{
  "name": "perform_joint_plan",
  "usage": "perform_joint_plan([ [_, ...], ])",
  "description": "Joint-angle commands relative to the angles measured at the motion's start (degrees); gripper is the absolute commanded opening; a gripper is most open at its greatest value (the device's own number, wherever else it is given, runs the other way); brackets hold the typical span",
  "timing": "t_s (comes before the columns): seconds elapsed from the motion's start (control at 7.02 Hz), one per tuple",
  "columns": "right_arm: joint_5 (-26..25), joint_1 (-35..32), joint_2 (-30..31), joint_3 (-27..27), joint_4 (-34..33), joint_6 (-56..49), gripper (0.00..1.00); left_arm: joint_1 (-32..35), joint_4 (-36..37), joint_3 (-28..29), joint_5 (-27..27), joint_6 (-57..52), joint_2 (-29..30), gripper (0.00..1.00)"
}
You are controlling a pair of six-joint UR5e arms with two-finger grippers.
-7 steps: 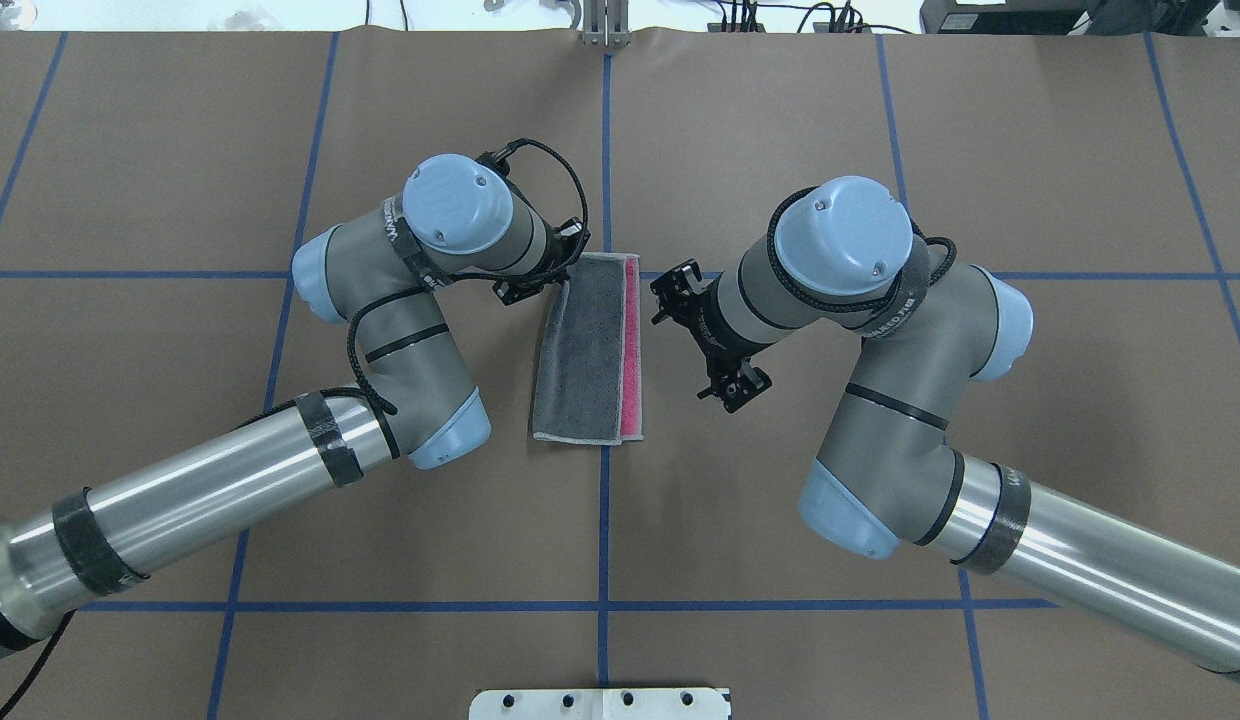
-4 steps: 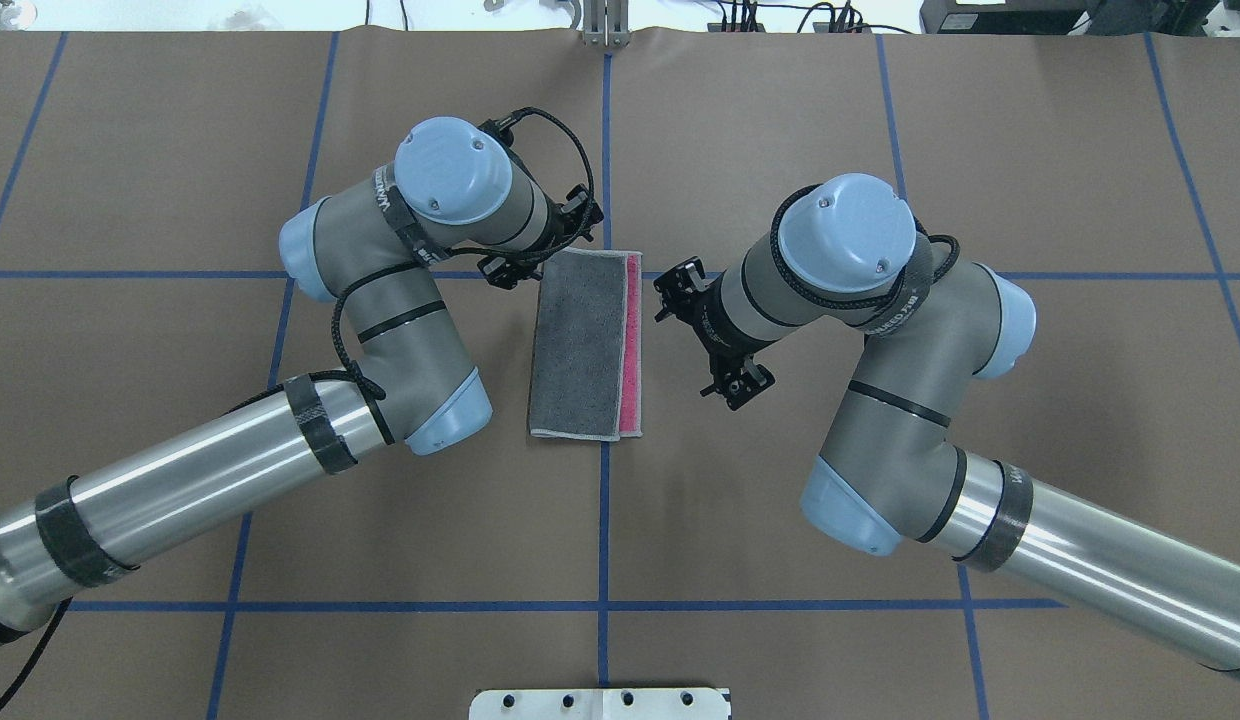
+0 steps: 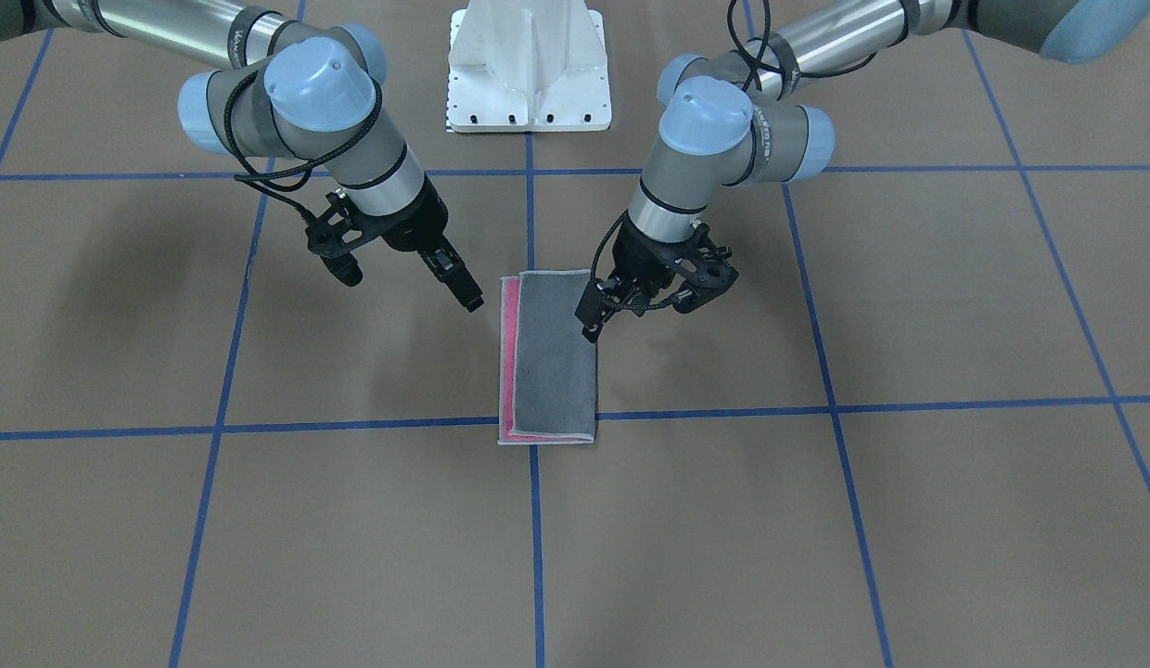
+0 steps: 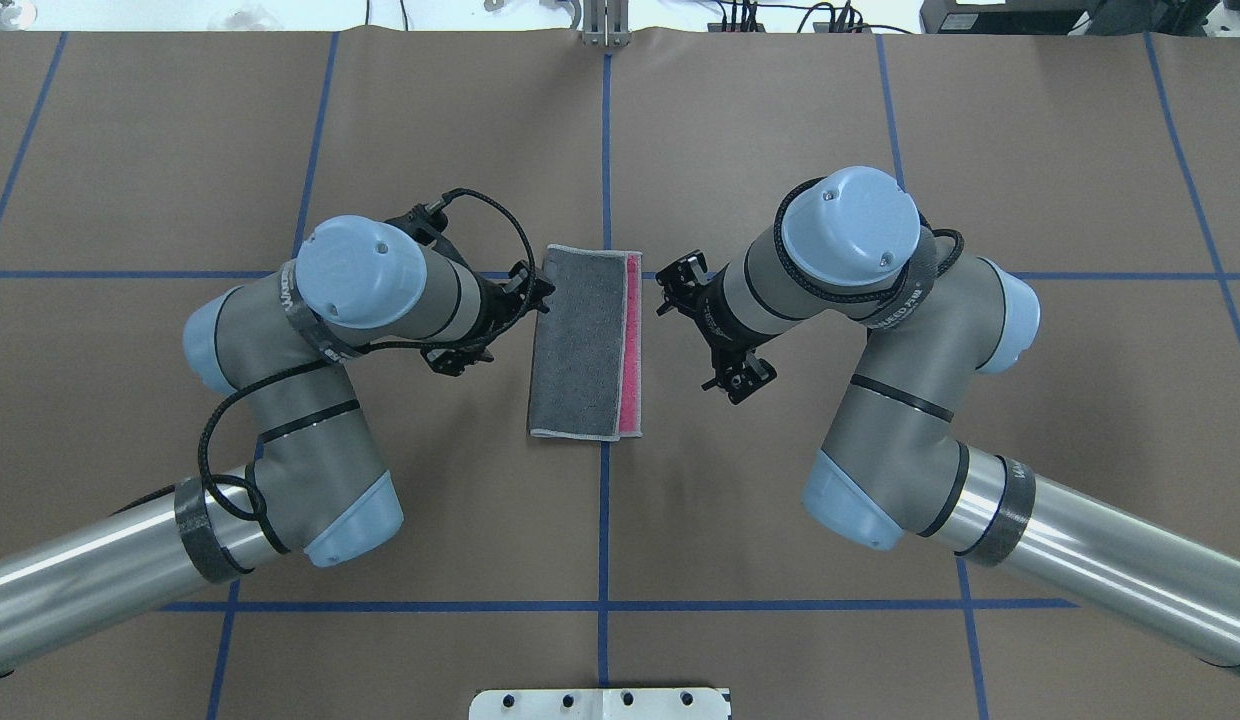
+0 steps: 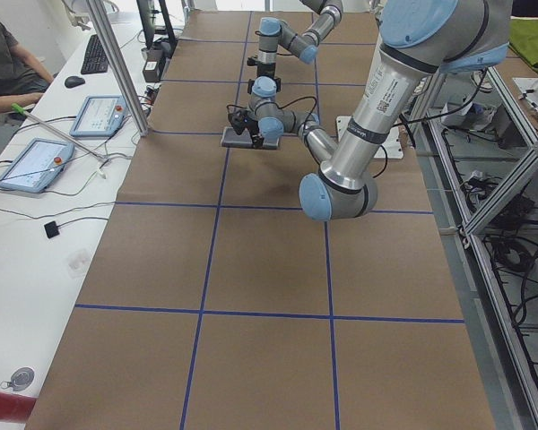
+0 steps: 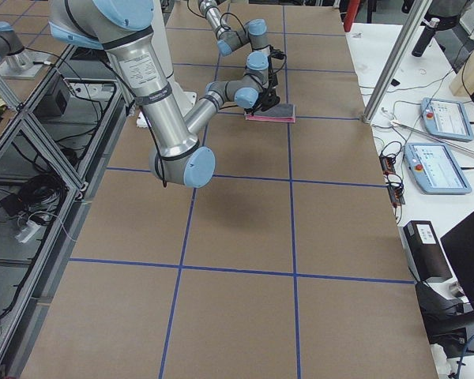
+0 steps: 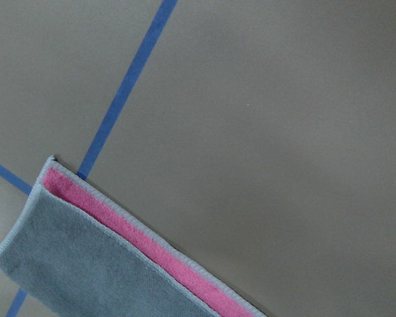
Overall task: Fold towel twice with both arms
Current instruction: 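Grasp the near end of the grey strip with the left gripper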
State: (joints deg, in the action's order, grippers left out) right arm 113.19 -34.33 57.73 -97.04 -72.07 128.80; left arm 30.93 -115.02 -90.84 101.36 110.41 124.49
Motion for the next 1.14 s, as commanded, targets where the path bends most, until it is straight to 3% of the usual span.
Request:
perform_joint_plan([
  [0.0, 0.2, -2.3, 1.7, -0.6, -0.1, -4.8, 1.00, -5.5, 0.1, -1.4, -4.3, 3.8, -0.7, 0.82],
  [0.71, 0.1, -3.6, 2.4, -0.6, -1.1, -8.6, 1.00, -8.2, 0.2, -0.4, -4.3, 3.8, -1.4, 0.71],
  [0.85, 0.1, -3.5, 2.3, -0.6, -1.1, -8.6, 1.00, -8.3, 0.2, -0.1, -4.4, 3.8, -1.4, 0.65],
  [1.0, 0.1, -3.3, 2.4, -0.6, -1.1, -8.6, 1.00, -8.3, 0.2, -0.1, -4.4, 3.8, -1.4, 0.48],
])
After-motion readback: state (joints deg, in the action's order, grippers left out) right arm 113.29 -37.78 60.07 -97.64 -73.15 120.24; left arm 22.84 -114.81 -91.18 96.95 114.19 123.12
